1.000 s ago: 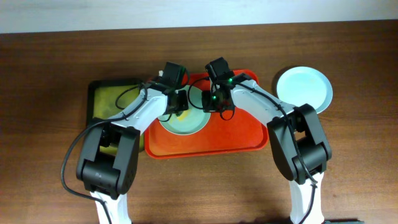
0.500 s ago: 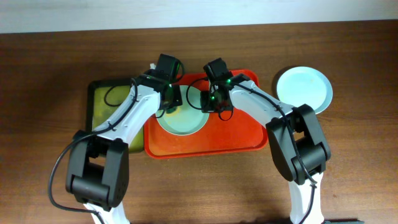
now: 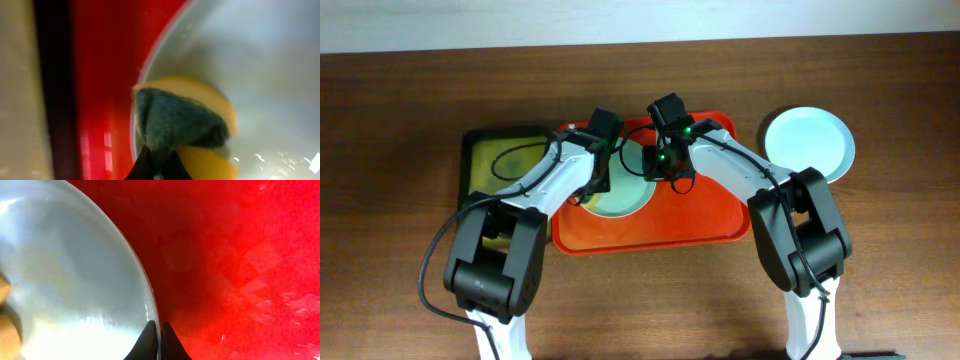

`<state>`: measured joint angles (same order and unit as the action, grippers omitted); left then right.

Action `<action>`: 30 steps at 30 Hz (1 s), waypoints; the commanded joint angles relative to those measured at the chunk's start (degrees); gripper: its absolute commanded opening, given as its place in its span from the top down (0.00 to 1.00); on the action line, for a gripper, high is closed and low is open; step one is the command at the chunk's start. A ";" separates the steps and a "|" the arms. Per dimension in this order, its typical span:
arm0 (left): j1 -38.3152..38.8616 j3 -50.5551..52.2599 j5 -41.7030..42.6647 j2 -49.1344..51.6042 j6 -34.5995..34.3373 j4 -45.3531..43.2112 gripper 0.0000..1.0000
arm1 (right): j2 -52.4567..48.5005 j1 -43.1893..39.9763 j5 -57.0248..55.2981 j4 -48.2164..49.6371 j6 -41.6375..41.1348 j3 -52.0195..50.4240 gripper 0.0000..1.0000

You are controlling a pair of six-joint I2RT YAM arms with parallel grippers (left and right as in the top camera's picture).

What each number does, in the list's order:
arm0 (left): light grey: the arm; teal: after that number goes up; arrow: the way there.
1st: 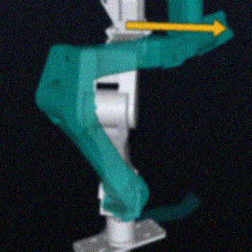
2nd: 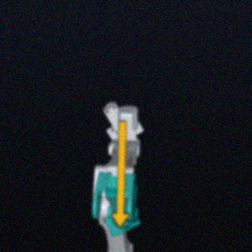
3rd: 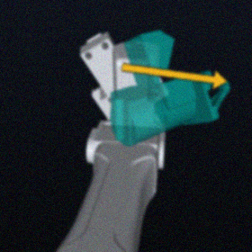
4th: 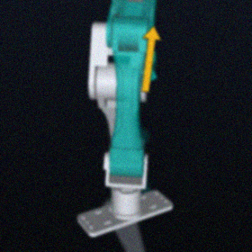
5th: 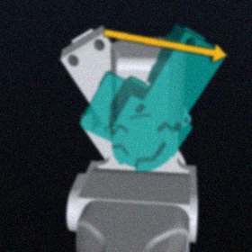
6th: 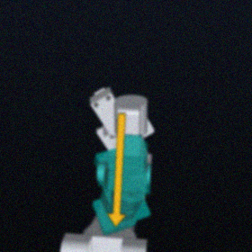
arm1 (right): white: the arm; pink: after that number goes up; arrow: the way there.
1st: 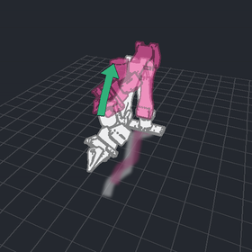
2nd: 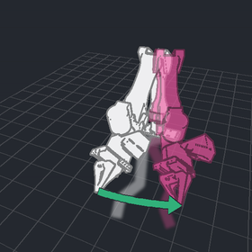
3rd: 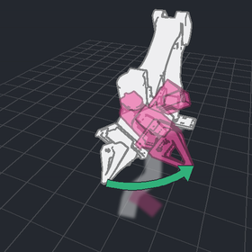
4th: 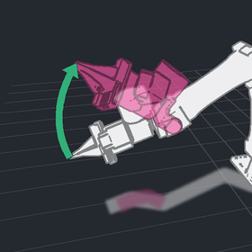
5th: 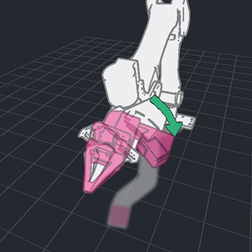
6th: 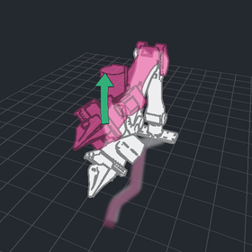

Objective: Clean dirty plates on tray and stack at the side

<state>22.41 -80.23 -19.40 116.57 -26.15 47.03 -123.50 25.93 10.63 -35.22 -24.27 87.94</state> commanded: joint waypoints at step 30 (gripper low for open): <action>-26.01 4.44 10.21 -4.74 -6.82 -2.91 0.78 | 13.64 26.29 -76.46 3.28 59.49 12.63 0.96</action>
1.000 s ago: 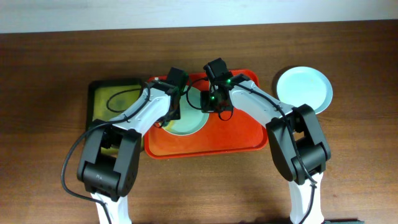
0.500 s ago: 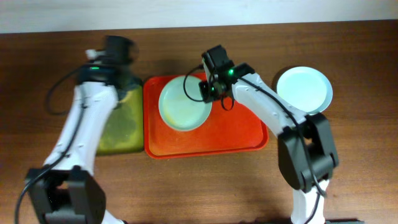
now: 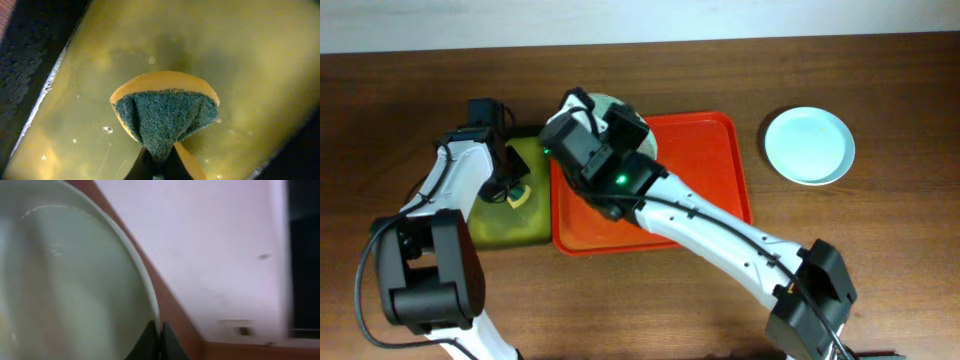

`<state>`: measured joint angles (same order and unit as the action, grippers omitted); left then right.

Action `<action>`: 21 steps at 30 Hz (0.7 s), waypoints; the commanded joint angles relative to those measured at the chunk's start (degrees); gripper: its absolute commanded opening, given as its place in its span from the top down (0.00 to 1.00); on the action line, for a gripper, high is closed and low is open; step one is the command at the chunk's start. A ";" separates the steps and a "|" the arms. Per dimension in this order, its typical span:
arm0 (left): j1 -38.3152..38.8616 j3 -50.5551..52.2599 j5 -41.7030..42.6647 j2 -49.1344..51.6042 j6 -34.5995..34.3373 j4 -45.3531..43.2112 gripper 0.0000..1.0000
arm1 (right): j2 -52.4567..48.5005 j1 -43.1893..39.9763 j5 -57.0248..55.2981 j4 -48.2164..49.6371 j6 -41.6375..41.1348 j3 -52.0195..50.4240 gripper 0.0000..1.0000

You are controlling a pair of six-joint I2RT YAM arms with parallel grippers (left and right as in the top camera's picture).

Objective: Clean dirty plates on tray and stack at the side

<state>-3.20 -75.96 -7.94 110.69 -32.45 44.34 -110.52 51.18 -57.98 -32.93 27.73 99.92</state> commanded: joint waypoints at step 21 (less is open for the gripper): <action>-2.49 -4.76 11.39 -6.78 0.79 4.39 0.01 | 0.44 -1.44 1.73 -6.69 8.20 0.59 0.96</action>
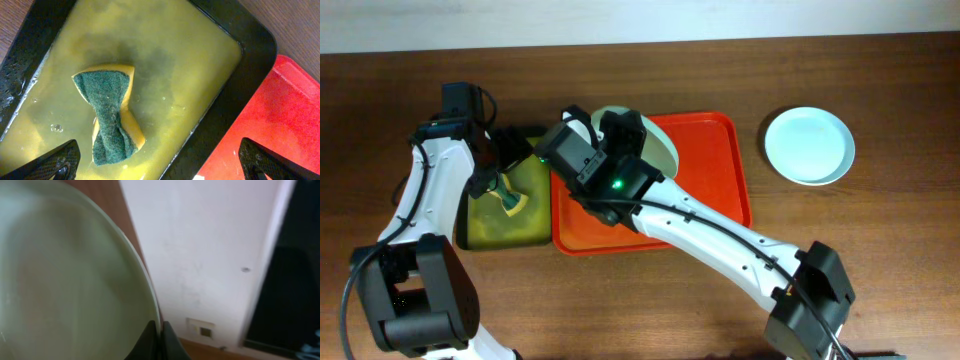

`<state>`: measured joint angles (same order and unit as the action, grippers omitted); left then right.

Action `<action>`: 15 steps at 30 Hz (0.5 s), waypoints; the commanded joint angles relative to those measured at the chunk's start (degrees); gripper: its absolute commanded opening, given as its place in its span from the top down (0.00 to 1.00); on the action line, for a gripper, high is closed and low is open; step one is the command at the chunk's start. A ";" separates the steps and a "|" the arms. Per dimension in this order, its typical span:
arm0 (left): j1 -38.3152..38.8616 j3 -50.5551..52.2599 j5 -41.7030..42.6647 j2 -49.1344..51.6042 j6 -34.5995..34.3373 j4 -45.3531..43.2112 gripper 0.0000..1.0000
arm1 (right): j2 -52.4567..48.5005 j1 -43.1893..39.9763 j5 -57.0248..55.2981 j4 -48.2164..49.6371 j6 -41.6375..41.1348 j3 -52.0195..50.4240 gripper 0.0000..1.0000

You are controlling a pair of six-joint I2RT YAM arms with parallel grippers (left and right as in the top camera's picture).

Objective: Clean dirty plates on tray and stack at the side

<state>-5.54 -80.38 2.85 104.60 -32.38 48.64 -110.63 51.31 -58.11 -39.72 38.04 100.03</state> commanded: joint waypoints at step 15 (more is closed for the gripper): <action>-0.15 -0.35 0.59 -0.68 0.72 0.07 0.01 | 0.55 -18.80 27.36 -4.13 -25.27 0.48 0.96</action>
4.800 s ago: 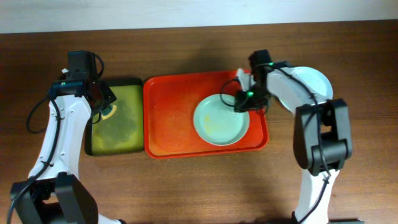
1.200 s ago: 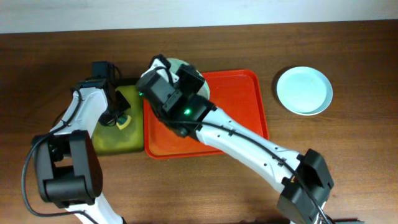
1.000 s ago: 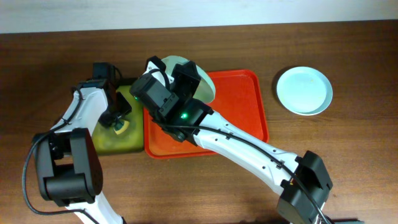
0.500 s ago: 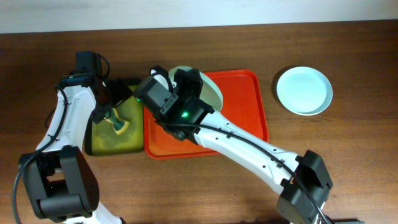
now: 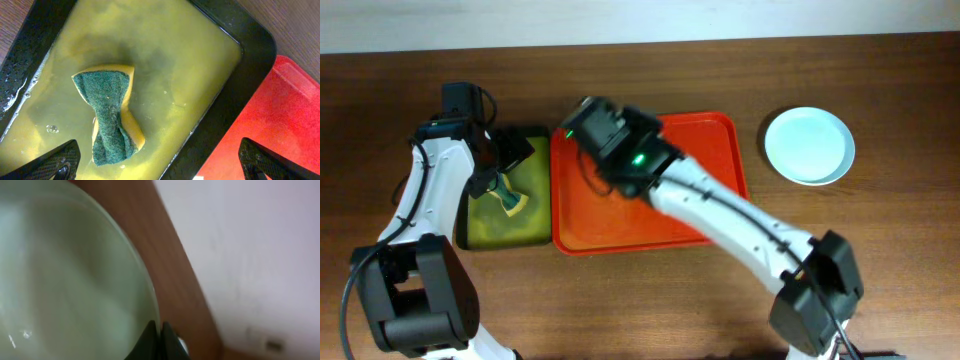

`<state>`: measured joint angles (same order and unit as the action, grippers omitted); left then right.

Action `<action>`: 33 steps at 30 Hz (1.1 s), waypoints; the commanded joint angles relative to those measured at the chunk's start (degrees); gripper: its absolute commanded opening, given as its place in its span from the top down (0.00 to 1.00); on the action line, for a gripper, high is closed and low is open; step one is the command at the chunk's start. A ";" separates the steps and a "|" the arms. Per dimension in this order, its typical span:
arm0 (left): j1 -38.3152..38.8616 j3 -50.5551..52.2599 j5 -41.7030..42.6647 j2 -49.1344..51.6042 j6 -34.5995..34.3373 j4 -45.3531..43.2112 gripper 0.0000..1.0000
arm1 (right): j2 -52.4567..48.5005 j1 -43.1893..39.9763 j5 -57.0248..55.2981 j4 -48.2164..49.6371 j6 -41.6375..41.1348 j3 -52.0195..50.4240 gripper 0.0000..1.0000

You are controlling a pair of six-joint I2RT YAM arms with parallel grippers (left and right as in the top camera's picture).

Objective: Clean dirty plates on tray and stack at the side
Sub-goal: 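Carry the plate right and lower it onto the plate stack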

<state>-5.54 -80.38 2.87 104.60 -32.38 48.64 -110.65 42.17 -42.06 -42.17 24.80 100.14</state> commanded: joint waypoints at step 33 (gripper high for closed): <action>-0.15 -0.35 0.57 -0.68 0.72 0.07 0.01 | -12.52 -67.93 78.36 -5.88 -14.12 -3.10 0.31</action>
<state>-5.54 -80.38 2.87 104.62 -32.38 48.64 -122.45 -27.27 23.35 -47.59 7.05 97.43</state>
